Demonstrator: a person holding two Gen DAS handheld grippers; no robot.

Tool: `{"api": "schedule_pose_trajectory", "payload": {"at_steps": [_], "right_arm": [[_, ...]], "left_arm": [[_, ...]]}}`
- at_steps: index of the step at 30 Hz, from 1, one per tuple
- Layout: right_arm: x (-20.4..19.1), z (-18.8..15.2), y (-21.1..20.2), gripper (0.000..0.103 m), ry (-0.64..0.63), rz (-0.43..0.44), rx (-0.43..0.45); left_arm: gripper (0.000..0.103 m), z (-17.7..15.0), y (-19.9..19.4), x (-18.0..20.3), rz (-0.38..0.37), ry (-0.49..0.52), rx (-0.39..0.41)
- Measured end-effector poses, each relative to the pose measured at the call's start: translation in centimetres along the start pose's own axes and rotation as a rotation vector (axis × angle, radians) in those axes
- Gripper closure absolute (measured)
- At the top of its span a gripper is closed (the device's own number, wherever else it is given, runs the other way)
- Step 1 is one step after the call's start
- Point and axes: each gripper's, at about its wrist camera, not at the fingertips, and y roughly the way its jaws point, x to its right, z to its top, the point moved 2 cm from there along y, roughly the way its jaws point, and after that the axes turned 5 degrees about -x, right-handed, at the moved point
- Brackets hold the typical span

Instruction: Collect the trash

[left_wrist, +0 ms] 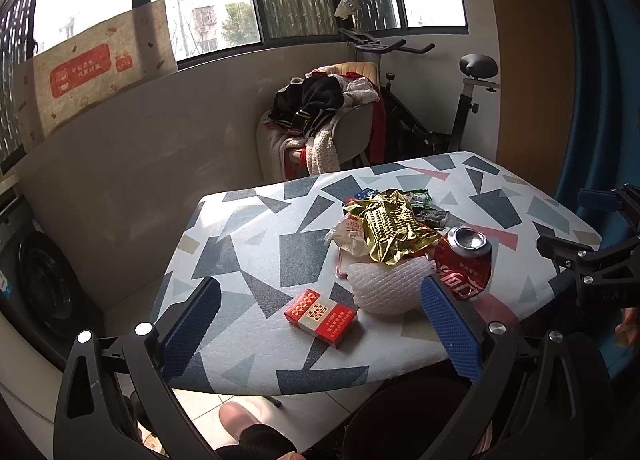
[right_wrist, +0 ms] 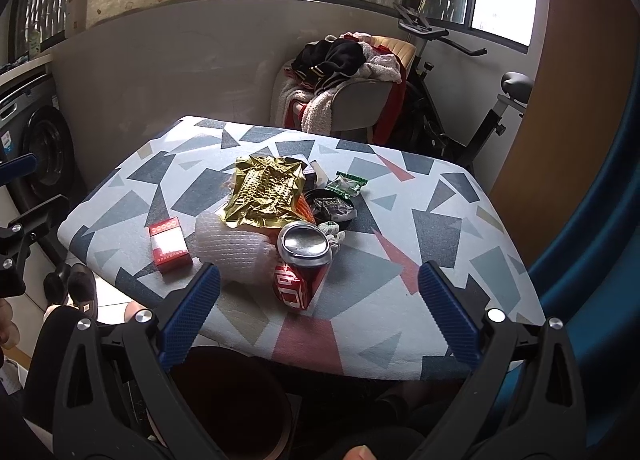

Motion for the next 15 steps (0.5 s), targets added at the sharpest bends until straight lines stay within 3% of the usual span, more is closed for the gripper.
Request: {"api": "schedule_pose_trajectory", "payload": {"at_steps": [15], "right_arm": [[0.09, -0.23, 0.1, 0.006, 0.003, 0.001, -0.001]], "left_arm": [[0.005, -0.13, 0.16, 0.18, 0.0, 0.002, -0.002]]}}
